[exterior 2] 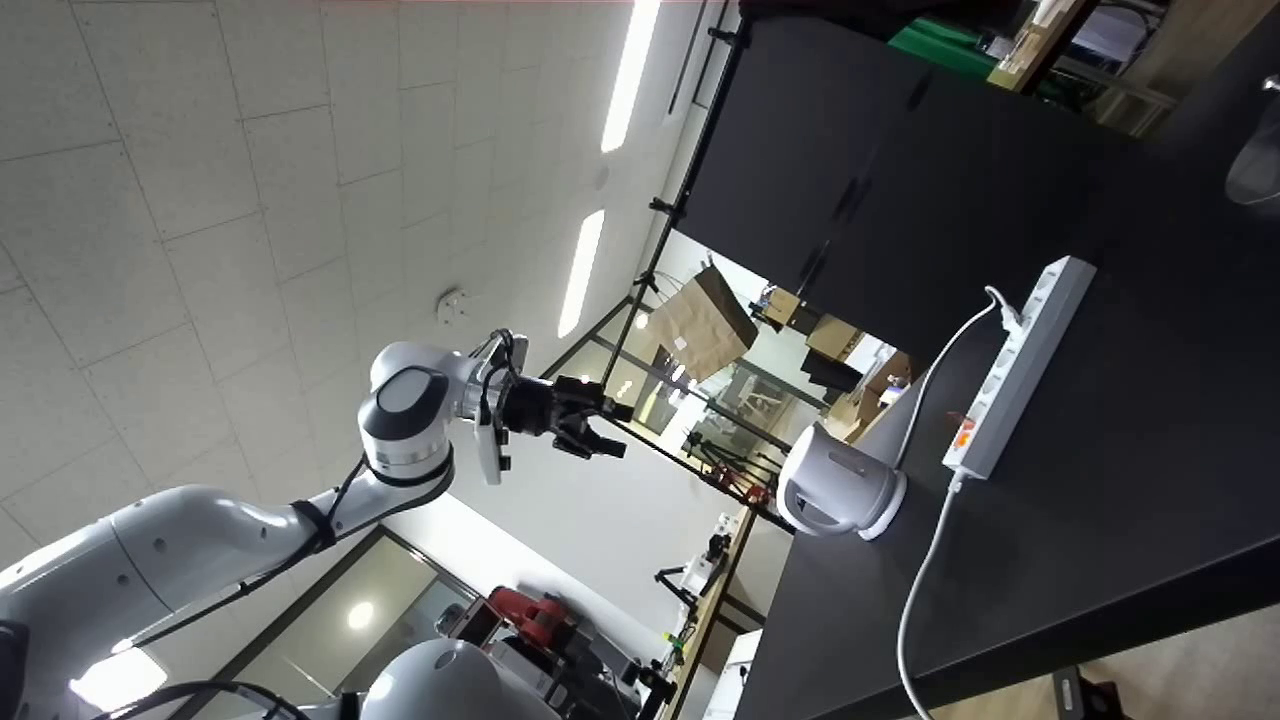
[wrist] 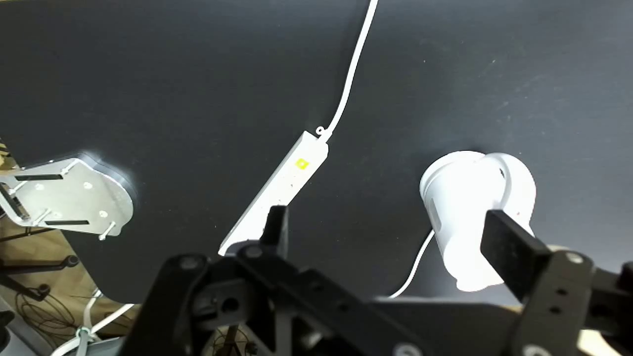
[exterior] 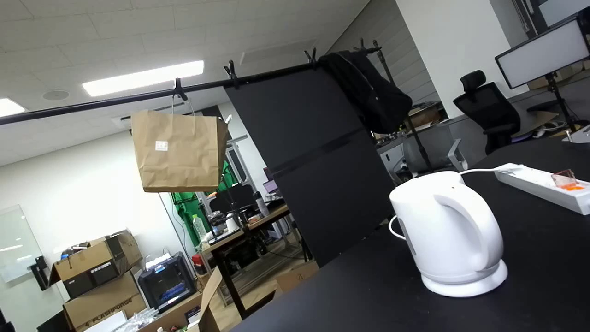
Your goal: Turn on the electric kettle, turn off the extension cable then turn it back on
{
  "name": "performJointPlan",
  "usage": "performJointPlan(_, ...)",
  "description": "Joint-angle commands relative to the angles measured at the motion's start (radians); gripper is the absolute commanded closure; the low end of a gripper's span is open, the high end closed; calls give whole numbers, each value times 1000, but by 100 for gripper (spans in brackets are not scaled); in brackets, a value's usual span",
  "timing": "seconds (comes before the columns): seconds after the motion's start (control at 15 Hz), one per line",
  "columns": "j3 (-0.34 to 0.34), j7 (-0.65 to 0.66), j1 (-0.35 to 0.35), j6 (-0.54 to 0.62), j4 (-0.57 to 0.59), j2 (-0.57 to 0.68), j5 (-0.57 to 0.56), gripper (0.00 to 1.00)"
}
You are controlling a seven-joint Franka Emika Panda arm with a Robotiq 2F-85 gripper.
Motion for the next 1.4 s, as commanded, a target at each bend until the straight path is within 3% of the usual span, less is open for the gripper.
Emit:
performJointPlan(0.0,-5,3,5,-2,2,1,-4,0)
performJointPlan(0.33,-4,-5,1,25,26,51,-14,0)
performJointPlan(0.8,20,-12,11,155,151,302,-22,0)
performJointPlan(1.33,51,-36,116,145,352,578,41,0)
